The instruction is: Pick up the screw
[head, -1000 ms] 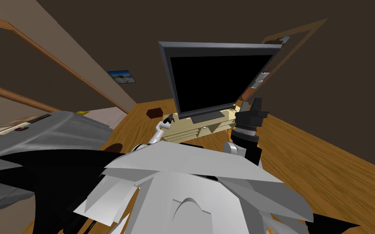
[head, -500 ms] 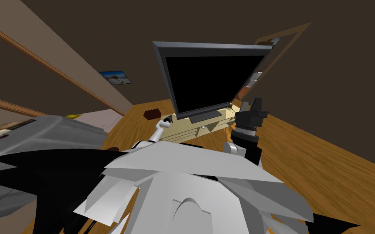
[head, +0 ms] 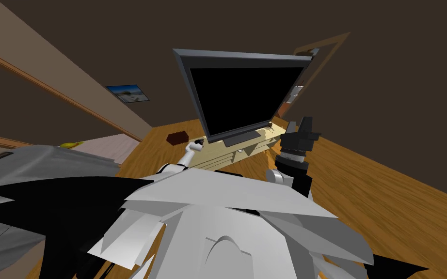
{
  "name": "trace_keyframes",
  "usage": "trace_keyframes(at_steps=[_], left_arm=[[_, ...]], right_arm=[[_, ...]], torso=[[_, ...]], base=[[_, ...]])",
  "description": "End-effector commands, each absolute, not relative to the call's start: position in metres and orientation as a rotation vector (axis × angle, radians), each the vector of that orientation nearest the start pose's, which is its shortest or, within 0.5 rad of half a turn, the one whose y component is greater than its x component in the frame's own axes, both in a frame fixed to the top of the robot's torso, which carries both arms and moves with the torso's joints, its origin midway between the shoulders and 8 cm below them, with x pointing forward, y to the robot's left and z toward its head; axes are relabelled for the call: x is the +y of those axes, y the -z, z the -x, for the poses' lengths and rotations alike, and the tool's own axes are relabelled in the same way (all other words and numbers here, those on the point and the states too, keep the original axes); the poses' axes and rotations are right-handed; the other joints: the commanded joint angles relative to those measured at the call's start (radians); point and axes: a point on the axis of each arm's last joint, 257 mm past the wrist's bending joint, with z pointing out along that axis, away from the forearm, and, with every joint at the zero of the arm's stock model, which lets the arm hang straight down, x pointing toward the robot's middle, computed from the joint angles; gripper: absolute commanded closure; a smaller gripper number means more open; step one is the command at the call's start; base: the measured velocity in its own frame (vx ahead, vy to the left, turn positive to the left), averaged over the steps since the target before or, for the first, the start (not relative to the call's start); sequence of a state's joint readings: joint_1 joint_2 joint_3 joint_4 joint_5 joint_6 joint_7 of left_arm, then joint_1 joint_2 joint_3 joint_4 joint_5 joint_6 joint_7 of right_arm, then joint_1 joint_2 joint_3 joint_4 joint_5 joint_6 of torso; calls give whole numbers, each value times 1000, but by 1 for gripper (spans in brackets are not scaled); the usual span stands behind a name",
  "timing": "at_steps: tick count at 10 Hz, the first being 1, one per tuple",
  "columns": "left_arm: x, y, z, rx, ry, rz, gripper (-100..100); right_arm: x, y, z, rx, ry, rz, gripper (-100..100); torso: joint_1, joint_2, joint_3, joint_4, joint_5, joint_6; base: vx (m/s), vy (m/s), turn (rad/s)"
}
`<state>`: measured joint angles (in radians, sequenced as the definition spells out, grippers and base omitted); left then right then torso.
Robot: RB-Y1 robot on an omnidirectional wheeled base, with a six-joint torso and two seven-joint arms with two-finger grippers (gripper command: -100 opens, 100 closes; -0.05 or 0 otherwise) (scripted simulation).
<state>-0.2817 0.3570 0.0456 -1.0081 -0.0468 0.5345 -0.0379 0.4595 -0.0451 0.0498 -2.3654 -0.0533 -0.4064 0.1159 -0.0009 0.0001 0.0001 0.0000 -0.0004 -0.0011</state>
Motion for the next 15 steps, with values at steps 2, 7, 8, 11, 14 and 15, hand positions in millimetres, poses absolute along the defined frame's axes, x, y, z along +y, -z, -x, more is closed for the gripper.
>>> trace_keyframes(at_steps=[2, 7, 8, 11, 14, 15], left_arm=[[439, 432, -514, 1786, 258, 1531, -100], [461, 447, -498, 1828, 136, 1603, -100], [472, 451, -492, 1843, 81, 1634, -100], [483, 456, -481, 1859, 21, 1669, -100], [502, 460, -464, 1878, -81, 1729, -100], [502, 460, -464, 1878, -81, 1729, -100]], right_arm=[[-257, -57, -346, 631, -1304, -598, 0], [-257, -57, -346, 631, -1304, -597, 0], [-257, -57, -346, 631, -1304, -598, 0], [-257, -57, -346, 631, -1304, -598, 0], [-257, -57, -346, 631, -1304, -597, 0], [-257, -57, -346, 631, -1303, -598, 0]], torso=[[0, 0, 0, 0, 0, 0], [0, 0, 0, 0, 0, 0], [0, 0, 0, 0, 0, -1], [0, 1, 0, 0, 0, 0], [1, 1, 0, 0, 0, 0], [1, 1, 0, 0, 0, -1]], base=[[2, -3, -36], [3, -4, -83], [1, -6, -83], [-1, -4, -79], [-3, -2, -101], [6, -7, 21]])
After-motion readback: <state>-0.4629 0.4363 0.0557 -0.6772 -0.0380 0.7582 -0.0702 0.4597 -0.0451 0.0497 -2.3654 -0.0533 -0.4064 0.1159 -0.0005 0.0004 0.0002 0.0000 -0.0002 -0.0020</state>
